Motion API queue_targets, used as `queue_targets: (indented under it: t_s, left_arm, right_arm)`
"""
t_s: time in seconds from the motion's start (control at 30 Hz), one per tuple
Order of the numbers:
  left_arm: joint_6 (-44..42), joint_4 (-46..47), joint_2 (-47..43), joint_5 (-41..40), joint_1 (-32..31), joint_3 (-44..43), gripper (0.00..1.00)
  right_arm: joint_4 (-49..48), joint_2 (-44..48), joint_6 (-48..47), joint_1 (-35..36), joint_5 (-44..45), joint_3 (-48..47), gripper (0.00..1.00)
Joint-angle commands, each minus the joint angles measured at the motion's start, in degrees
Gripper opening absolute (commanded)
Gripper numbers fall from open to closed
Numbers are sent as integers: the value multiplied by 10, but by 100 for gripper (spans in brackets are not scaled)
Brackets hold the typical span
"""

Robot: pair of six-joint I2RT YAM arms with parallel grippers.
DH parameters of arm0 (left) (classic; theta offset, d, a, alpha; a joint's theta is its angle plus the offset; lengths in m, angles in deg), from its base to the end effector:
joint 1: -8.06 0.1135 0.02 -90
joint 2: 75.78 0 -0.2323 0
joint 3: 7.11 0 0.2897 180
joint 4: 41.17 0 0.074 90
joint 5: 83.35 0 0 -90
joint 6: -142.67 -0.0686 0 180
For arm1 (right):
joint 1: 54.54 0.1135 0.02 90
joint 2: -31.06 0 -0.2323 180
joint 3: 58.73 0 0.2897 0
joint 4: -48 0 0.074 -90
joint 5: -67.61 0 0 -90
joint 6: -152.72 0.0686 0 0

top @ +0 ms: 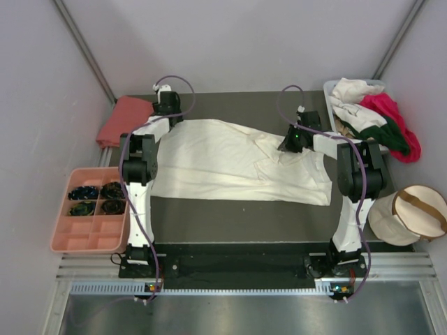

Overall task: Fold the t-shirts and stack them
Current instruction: Grap the side of the flattened tshirt furthest away from the robot with both arms

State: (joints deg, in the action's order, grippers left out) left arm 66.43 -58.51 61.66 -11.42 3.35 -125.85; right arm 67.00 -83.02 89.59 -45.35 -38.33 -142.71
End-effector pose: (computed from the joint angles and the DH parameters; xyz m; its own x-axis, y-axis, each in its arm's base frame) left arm 0.5779 -0.0263 0.0958 -0.5286 -0.1833 -0.8288 -0.3064 0.9518 -0.0151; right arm 0.4482 0.0916 0.0745 -0.8152 0.3083 -0.4902 0.0419 0.8757 0.4811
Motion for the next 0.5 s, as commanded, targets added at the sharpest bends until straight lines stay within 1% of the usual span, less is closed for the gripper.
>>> queue_targets:
  t_s: [0.0,0.1,0.17,0.47]
  left_arm:
    - [-1,6,4,0,7,-25,61]
    - [-2,5,5,-1,8,-25,49]
    - [-2,3,6,-4,9,-25,45]
    - [-7,1,-10,-15,12,7,44]
  right_arm:
    - [-1,14,2,-1,-4,-1,0]
    - [-2,13,1,-1,-5,0,0]
    - [0,11,1,-1,-5,0,0]
    - [-1,9,3,-1,-8,-3,0]
